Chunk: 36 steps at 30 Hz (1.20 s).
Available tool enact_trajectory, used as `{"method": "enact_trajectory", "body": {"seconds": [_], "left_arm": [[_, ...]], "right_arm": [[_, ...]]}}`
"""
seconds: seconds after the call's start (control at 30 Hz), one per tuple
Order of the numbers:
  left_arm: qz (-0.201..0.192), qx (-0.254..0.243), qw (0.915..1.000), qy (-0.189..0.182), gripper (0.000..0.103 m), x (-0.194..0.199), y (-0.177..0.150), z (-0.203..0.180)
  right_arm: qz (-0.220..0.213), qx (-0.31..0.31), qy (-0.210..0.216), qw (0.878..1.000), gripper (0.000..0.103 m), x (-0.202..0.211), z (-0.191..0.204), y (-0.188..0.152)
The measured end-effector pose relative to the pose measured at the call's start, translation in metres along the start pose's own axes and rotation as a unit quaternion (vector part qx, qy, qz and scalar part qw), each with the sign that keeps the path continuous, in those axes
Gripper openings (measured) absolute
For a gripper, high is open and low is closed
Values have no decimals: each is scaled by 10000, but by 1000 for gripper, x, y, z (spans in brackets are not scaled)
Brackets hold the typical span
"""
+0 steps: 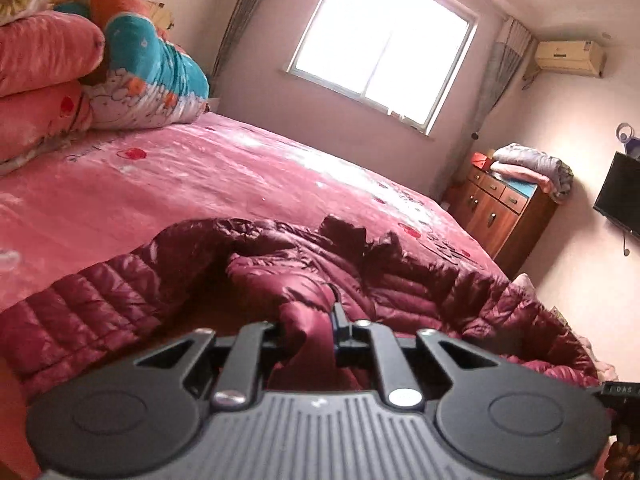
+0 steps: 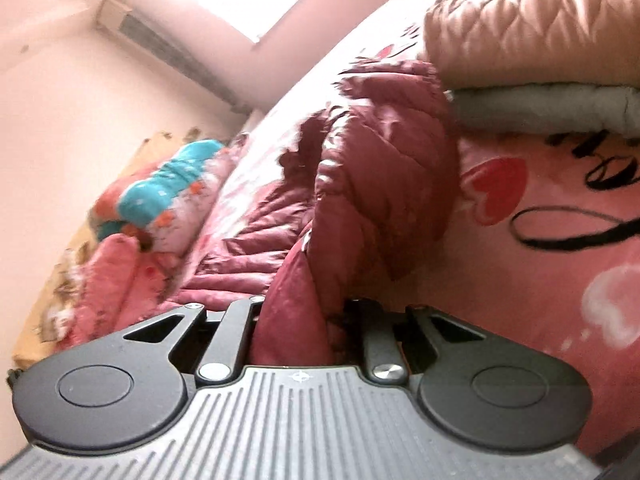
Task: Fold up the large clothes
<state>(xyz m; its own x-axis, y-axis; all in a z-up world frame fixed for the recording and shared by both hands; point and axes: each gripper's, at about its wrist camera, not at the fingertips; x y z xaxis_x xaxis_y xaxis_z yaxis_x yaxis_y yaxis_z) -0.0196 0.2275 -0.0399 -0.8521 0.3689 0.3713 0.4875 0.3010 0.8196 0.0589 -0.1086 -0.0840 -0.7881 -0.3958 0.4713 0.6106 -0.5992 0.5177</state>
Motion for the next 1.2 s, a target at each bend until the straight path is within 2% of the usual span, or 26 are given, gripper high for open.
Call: {"method": "enact_trajectory", "body": {"seconds": [0.1,0.2,0.33,0.4,0.43,0.47,0.53,0.57,0.8,0.93,1.0,1.1,1.2], "left_arm": [[121,-76,9998,165,11,11,-9,2],[432,-70,9983,381,11,8,-20,9],[743,28,9946,721,14,2,-31,17],[802,-11,9933,831,17,4,-29,17],[795,-33,9931,860,17,7,-27,16],[771,-53,9932,870,18,10,-25,13],[755,-136,9928,919,25,17,-20,9],[737,-180,9928,928,30,20,-19,7],[464,-704,9937,734,45,42,-6,-30],[351,-1041,9926,521,55,37,2,-56],[334,-1210,9911,453,60,30,2,-70],[389,-1370,9893,303,63,13,0,-88],[410,-1459,9883,170,65,-4,-4,-104]], "right_arm": [[318,-39,25,9995,18,-2,2,-9],[590,44,-283,9978,19,-10,0,-14],[809,-105,-632,9947,25,-15,-10,-11],[815,-153,-808,9933,32,-14,-14,-9],[791,-189,-862,9930,43,-11,-17,-7],[734,-216,-925,9928,59,-7,-19,-4],[582,-140,-1076,9924,71,3,-17,-5],[505,-90,-1166,9918,73,8,-17,-4],[-150,-73,-1636,9864,78,31,-24,2],[-452,48,-1978,9792,91,41,-37,9],[-524,68,-2037,9776,94,42,-44,11],[-533,128,-2248,9729,94,38,-59,12],[-377,43,-2326,9718,90,33,-74,12]]}}
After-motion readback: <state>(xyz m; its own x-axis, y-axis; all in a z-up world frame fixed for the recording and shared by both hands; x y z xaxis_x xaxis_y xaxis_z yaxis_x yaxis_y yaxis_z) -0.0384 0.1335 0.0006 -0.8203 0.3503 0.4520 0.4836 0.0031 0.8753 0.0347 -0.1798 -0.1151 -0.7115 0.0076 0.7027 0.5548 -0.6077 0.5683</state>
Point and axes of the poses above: each gripper's, at about its wrist camera, not at the fingertips, and x roughly against the way its jaws point, z to its left, y to its top, and after that the axes turned 7 degrees about -y, right-handed
